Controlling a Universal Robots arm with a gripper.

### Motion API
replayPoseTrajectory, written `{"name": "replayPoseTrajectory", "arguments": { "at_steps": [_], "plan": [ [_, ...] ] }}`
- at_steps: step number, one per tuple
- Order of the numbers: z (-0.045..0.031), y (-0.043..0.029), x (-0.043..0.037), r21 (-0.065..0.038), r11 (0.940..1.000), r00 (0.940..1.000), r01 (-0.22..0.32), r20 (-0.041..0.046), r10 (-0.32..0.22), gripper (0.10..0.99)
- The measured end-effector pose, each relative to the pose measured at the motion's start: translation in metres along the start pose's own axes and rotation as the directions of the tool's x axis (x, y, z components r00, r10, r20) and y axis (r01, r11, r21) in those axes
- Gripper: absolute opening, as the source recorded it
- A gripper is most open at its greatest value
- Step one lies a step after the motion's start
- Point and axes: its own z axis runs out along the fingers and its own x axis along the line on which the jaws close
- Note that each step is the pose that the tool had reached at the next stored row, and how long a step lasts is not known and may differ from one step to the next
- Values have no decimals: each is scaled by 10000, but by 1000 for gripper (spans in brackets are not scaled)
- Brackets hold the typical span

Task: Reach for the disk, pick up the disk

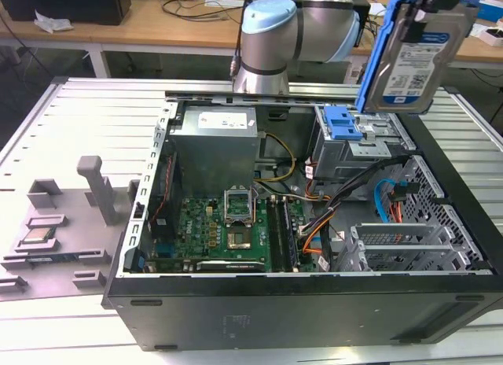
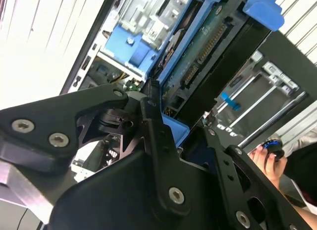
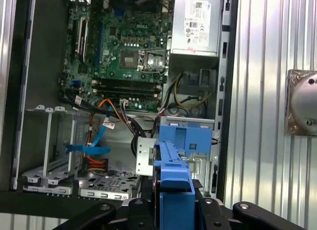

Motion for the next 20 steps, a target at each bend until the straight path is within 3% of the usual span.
{"name": "replayPoseTrajectory", "arguments": {
  "at_steps": [3,10,13,14,18,20],
  "plan": [
    [-5,-113,6,1,10000,10000,0,-4,0,369],
    [-5,-117,7,-2,10000,10000,-54,-2,54,369],
    [-2,-116,7,-33,9969,9969,-790,32,790,369],
    [-3,-116,7,-41,9955,9954,-951,61,951,369],
    [-2,-117,6,-71,9930,9919,-1176,481,1178,369],
    [-1,-117,6,-80,9909,9896,-1341,508,1343,369]
  ]
}}
